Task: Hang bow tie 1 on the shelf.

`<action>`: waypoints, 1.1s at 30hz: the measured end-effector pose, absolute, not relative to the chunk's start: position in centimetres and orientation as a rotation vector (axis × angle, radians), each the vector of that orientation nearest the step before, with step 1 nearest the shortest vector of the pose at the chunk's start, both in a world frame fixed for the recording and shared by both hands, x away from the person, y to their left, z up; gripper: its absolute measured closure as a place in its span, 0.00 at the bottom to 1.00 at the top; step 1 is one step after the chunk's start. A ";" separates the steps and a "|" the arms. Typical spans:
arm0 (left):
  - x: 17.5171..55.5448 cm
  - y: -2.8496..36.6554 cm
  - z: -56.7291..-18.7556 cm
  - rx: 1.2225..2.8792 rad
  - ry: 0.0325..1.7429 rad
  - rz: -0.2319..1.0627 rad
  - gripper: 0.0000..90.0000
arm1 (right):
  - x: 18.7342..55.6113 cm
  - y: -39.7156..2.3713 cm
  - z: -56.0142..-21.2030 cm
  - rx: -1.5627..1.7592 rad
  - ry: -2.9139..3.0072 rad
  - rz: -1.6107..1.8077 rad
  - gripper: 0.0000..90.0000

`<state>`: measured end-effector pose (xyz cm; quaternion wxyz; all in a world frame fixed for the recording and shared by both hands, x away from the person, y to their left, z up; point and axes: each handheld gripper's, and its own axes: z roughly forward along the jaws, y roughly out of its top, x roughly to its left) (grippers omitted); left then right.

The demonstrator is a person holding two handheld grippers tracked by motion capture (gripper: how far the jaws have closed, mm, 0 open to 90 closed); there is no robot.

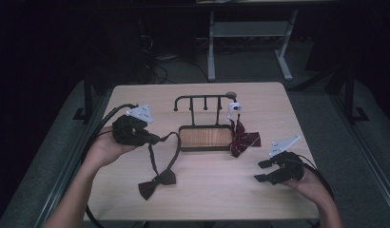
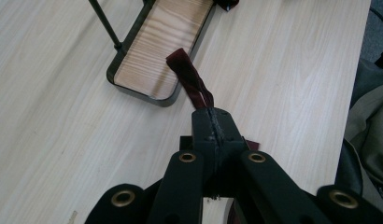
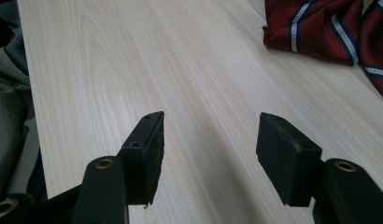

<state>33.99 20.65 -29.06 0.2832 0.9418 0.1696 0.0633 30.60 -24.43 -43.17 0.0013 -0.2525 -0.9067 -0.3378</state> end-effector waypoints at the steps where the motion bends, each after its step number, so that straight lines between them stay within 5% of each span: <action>1: 34.1 20.6 -29.0 2.518 0.456 0.165 1.00 | 30.6 -24.5 -43.2 -0.792 -2.848 -1.060 0.46; 33: 36.9 19.9 -25.5 2.553 0.415 0.128 1.00 | 30.8 -24.9 -43.2 -0.805 -2.833 -1.075 0.46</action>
